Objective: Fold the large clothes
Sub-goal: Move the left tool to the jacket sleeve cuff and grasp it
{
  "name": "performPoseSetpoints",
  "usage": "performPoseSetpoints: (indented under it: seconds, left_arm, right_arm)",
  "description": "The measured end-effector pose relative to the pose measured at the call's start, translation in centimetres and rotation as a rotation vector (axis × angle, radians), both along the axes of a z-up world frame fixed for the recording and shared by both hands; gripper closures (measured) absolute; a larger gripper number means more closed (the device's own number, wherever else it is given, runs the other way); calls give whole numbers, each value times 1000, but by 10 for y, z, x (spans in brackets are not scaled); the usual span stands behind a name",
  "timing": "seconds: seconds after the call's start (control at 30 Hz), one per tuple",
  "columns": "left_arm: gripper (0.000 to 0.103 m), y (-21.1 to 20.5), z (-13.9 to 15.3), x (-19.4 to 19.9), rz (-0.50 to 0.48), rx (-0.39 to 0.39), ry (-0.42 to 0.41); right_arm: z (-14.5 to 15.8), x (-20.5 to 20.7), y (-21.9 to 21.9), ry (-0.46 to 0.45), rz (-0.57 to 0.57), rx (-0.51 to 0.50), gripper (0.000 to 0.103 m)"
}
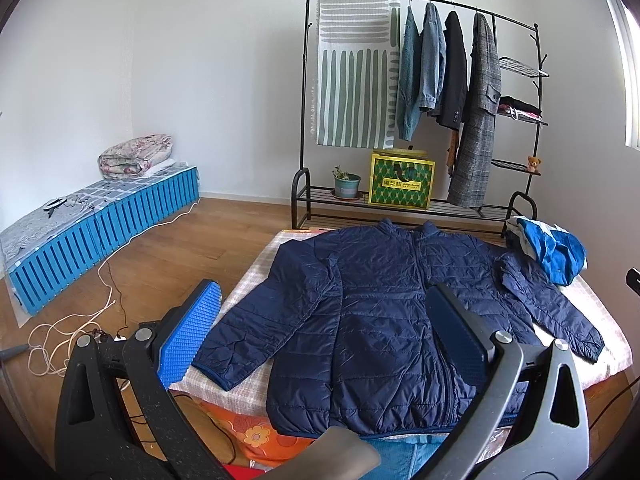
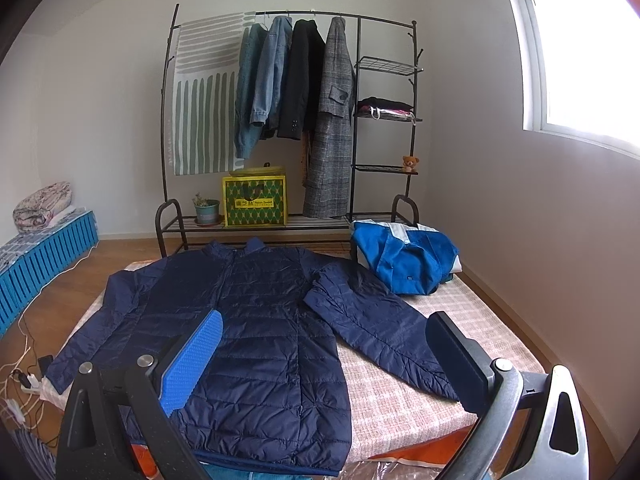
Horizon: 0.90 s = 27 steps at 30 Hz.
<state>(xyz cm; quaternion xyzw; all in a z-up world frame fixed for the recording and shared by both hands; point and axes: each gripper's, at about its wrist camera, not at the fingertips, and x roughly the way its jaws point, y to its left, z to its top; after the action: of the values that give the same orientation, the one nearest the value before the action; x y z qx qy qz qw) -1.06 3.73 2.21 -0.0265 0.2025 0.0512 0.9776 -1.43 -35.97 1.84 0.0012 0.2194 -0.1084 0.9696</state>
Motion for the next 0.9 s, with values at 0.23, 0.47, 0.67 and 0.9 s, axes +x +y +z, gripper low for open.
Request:
performPoseSetpoints:
  seconds: [0.23, 0.47, 0.67, 0.9]
  left_arm:
    - [0, 31, 0, 0, 74, 12, -6]
    - [0, 96, -17, 37, 140, -72, 96]
    - [11, 166, -86, 91, 177, -247, 298]
    - [28, 223, -205, 139, 235, -510, 580]
  right_arm:
    - [4, 16, 32, -14, 85, 7, 0]
    - [6, 22, 56, -45, 185, 25, 0]
    - [-7, 32, 68, -43, 246, 12, 0]
    - [-21, 49, 63, 16, 265, 45, 0]
